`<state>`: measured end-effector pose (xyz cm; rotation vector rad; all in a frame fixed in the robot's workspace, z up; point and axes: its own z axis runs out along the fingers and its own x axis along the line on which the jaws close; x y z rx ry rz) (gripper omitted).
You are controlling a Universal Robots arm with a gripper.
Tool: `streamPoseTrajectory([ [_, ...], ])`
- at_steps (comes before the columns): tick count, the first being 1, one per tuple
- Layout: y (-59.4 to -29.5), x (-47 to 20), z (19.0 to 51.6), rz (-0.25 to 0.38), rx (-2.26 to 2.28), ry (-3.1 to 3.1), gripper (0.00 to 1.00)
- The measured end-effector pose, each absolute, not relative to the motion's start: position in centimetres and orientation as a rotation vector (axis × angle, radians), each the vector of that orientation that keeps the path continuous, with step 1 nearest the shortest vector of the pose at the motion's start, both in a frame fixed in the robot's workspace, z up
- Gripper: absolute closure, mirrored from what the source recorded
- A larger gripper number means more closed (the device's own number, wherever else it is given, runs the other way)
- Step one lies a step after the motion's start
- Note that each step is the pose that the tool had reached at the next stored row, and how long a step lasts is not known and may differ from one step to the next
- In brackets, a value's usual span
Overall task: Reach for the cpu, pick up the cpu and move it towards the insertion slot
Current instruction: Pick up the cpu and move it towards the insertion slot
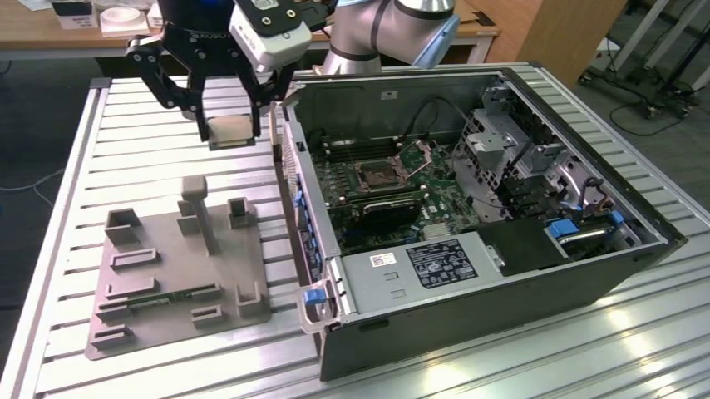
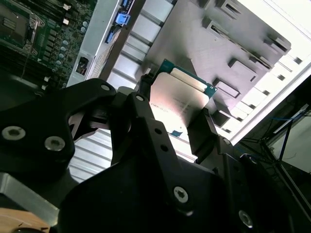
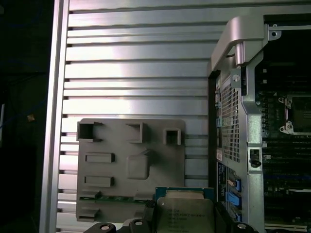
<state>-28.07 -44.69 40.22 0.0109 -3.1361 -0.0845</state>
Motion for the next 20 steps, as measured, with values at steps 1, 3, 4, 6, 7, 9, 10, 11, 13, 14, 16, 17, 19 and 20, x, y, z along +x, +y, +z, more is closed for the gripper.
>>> streamPoseTrajectory([
  [1, -44.70, -28.03, 40.22, -0.085, 0.011, -3.136, 0.46],
  [3, -44.70, -27.98, 40.22, -0.085, 0.011, -3.136, 0.46],
  [4, -44.70, -27.94, 40.22, -0.085, 0.011, -3.136, 0.46],
  [6, -44.69, -27.88, 40.23, -0.084, 0.011, -3.136, 0.46],
  [7, -44.70, -27.85, 40.22, -0.084, 0.011, -3.136, 0.46],
  [9, -44.70, -27.79, 40.22, -0.085, 0.011, -3.136, 0.46],
  [10, -44.70, -27.75, 40.22, -0.085, 0.011, -3.136, 0.46],
  [11, -44.69, -27.72, 40.22, -0.085, 0.011, -3.136, 0.46],
  [13, -44.70, -27.66, 40.22, -0.085, 0.011, -3.136, 0.46],
  [14, -44.70, -27.63, 40.22, -0.085, 0.011, -3.136, 0.46],
  [16, -44.70, -27.57, 40.22, -0.085, 0.011, -3.136, 0.46],
  [17, -44.70, -27.54, 40.22, -0.084, 0.011, -3.136, 0.46],
  [19, -44.70, -27.48, 40.22, -0.085, 0.011, -3.136, 0.46],
  [20, -44.70, -27.45, 40.22, -0.085, 0.011, -3.136, 0.46],
])
